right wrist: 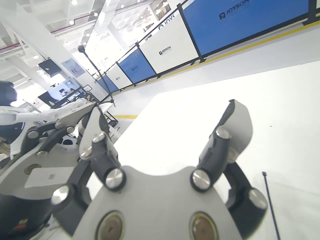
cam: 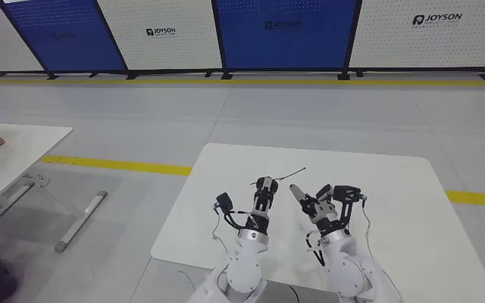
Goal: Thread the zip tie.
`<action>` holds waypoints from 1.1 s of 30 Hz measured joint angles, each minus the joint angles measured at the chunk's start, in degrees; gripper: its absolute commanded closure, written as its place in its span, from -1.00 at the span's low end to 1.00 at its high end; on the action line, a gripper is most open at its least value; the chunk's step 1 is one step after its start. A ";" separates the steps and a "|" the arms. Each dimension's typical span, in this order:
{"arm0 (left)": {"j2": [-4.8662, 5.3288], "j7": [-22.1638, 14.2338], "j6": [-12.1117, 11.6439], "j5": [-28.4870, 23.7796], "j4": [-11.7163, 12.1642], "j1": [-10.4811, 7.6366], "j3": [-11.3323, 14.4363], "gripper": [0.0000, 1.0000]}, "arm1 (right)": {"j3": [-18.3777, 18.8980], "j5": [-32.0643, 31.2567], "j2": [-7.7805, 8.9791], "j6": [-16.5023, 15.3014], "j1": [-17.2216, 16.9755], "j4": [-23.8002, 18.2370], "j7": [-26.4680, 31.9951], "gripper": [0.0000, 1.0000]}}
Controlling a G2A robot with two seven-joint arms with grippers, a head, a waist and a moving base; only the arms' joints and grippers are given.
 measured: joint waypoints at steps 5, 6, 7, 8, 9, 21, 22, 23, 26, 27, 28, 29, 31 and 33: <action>-0.07 0.27 -0.05 1.00 0.07 0.13 0.12 1.00 | -2.02 -0.50 -0.34 1.07 1.37 2.03 0.67 0.02; -0.07 0.41 -0.02 1.36 0.11 0.13 0.09 1.00 | -2.19 -0.19 -0.37 0.80 1.52 2.16 0.95 0.06; -0.08 0.71 0.00 2.00 0.26 0.13 0.08 1.00 | -2.40 0.26 -0.39 0.38 1.62 2.25 1.29 0.06; -0.09 0.98 0.00 2.52 0.48 0.10 0.10 1.00 | -2.53 0.58 -0.40 0.08 1.66 2.25 1.49 0.12; -0.11 1.24 -0.01 2.99 0.76 0.04 0.16 1.00 | -2.61 0.74 -0.40 -0.10 1.69 2.25 1.61 0.12; -0.48 1.54 -0.27 4.48 2.63 -0.66 1.04 1.00 | -3.06 1.93 -0.37 -1.05 1.90 2.08 2.21 0.24; -0.51 1.51 -0.25 4.51 2.63 -0.67 1.05 1.00 | -3.17 1.89 -0.36 -1.34 1.94 2.08 2.42 0.24; -0.52 1.50 -0.24 4.54 2.64 -0.67 1.05 1.00 | -3.25 1.85 -0.34 -1.56 1.97 2.08 2.57 0.28; -0.56 1.42 -0.21 5.00 2.73 -0.70 1.07 1.00 | -3.38 1.92 -0.30 -2.10 1.99 2.07 2.79 0.36; -0.55 1.41 -0.27 5.52 2.80 -0.70 1.13 1.00 | -3.37 2.02 -0.29 -2.16 2.00 2.03 2.72 0.36; -0.55 1.45 -0.38 6.23 2.90 -0.62 1.28 1.00 | -3.34 2.17 -0.28 -2.24 2.00 1.95 2.52 0.34; -0.55 1.48 -0.44 6.59 2.95 -0.54 1.40 1.00 | -3.32 2.26 -0.28 -2.29 2.00 1.90 2.39 0.38; -0.58 1.49 -0.41 6.90 3.08 -0.43 1.55 1.00 | -3.29 2.30 -0.25 -2.42 2.02 1.85 2.28 0.38; -0.62 1.48 -0.32 7.02 3.20 -0.41 1.58 1.00 | -3.29 2.27 -0.21 -2.63 2.04 1.82 2.35 0.40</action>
